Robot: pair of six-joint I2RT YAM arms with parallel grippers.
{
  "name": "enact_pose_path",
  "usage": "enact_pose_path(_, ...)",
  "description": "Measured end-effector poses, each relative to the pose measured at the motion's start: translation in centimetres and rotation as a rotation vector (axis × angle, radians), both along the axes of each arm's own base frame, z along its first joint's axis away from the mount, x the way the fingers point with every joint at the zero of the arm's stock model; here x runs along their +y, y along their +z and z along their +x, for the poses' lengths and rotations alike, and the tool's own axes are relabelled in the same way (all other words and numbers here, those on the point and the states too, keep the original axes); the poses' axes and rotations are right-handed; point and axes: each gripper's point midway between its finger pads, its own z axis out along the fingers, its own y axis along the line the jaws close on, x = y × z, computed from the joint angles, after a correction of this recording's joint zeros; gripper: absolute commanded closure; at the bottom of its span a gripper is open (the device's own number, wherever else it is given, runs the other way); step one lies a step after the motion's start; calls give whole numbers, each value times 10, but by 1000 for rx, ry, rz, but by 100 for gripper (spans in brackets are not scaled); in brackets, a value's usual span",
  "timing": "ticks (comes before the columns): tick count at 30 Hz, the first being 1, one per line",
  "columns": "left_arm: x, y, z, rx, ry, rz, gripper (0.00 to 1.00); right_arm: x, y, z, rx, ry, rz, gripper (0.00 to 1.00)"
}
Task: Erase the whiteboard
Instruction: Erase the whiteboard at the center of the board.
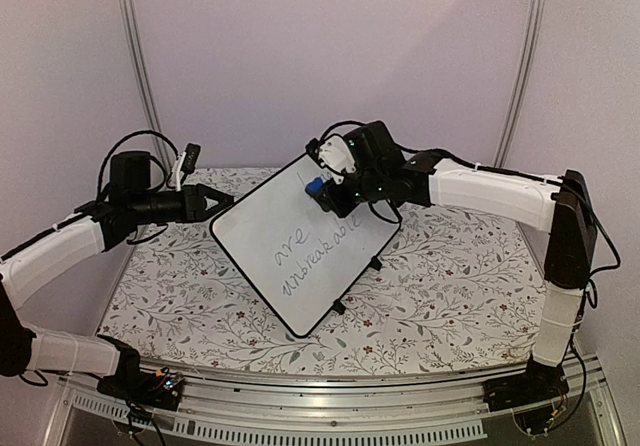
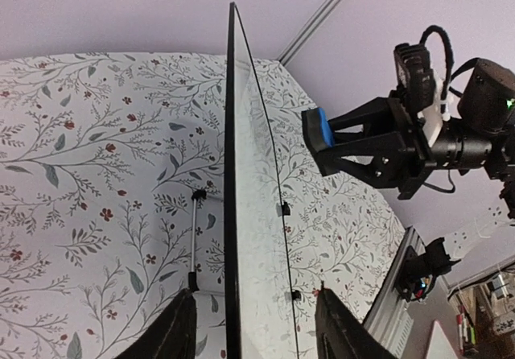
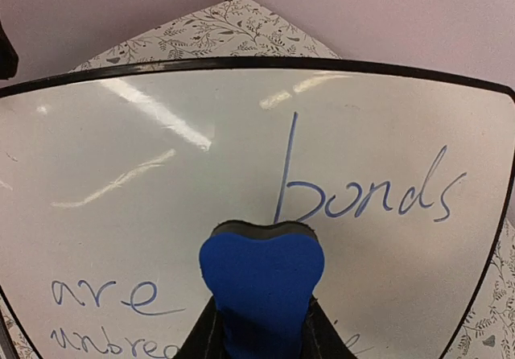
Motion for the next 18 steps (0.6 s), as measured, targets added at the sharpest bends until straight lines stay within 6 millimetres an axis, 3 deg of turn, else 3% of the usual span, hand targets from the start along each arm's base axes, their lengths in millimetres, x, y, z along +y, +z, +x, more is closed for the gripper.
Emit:
enact_pose_path(3, 1, 22, 6, -30, 18, -2, 26, -13, 23, -5, -38, -21, 19, 84)
enact_pose_path(6, 1, 64, 17, -95, 32, -10, 14, -23, 42, -9, -69, -39, 38, 83)
enact_pose_path(10, -6, 102, 41, -155, 29, -6, 10, -33, 49, -13, -88, -58, 43, 83)
enact_pose_path(13, -15, 92, 65, -100, 21, 22, 9, -39, 43, -16, -82, -65, 28, 81)
enact_pose_path(14, -27, 62, 83, -8, -3, 67, 9, -40, 40, -17, -79, -67, 23, 81)
enact_pose_path(18, -38, 38, 90, 68, -33, 104, 11, -51, 31, -21, -70, -86, -2, 81)
